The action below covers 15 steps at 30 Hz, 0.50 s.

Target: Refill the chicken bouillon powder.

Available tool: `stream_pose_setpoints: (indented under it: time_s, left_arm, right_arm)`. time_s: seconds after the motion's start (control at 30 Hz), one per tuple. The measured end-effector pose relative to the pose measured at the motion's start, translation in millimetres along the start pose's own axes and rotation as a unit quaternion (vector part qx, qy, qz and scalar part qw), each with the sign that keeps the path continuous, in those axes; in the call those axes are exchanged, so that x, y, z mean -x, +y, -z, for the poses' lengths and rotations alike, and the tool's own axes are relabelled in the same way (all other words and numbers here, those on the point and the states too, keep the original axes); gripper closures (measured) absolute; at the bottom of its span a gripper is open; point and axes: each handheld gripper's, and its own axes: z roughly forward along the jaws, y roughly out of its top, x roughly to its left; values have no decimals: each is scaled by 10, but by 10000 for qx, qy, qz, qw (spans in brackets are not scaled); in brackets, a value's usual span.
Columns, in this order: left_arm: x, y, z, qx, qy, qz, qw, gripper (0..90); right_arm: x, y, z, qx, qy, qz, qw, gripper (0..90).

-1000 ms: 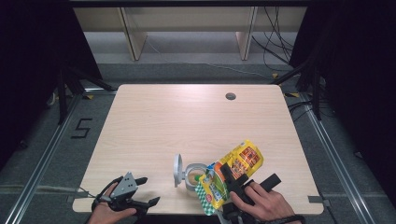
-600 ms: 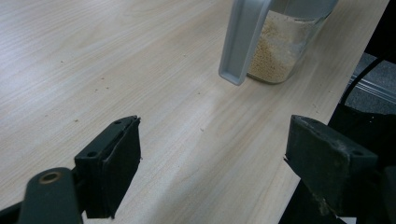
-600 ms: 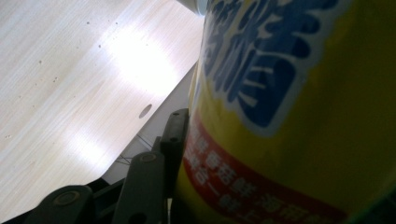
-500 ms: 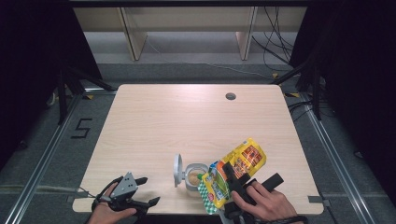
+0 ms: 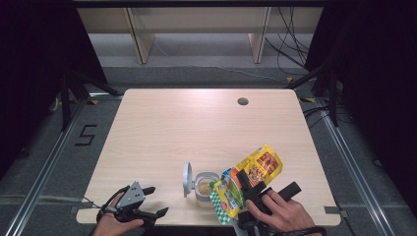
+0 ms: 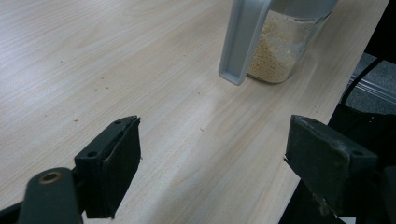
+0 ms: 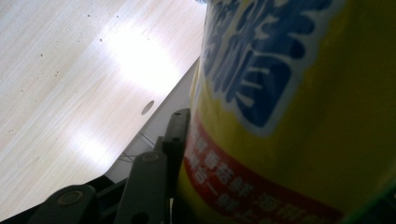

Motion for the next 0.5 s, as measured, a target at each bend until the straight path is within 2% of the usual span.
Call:
stream_pose_setpoints:
  time_s: [0.03, 0.07, 0.1, 0.17, 0.23, 0.27, 0.3, 0.33, 0.37, 0.43, 0.5]
  left_arm:
    - [-9, 2, 9, -52, 4, -68, 10000, 175]
    - [-2, 0, 8, -46, 12, -11, 10000, 175]
    - [17, -3, 0, 2, 17, 141, 9999, 175]
    - [21, -4, -2, 24, 11, 168, 9999, 175]
    - [20, -5, -1, 15, 10, 158, 9999, 175]
    - [8, -4, 8, -45, 18, 84, 10000, 175]
    - [10, -4, 4, -27, 19, 94, 10000, 175]
    - [0, 0, 7, -37, 12, -7, 10000, 175]
    - [-8, 3, 10, -48, 7, -73, 10000, 175]
    - [13, -5, 2, 2, 41, 113, 9999, 175]
    - [9, -2, 8, -56, 27, 104, 9999, 175]
  right_arm:
    - [-1, -2, 1, -10, 0, -2, 10000, 644]
    - [-4, -3, 2, -15, 3, -6, 10000, 644]
    - [-6, -5, 2, -17, 4, -13, 10000, 644]
    - [-32, -6, 5, -39, 98, -256, 9996, 644]
    - [-31, -6, 4, -48, 87, -250, 9996, 644]
    - [-30, -7, 6, -41, 91, -255, 9996, 644]
    - [-29, -9, 7, -30, 87, -264, 9996, 644]
    - [-32, -9, 8, -47, 19, -262, 9996, 644]
    - [-31, -10, 3, -29, 94, -266, 9996, 644]
    - [-37, -13, 0, -19, 95, -287, 9995, 644]
    - [-41, -12, -4, -14, 102, -289, 9995, 644]
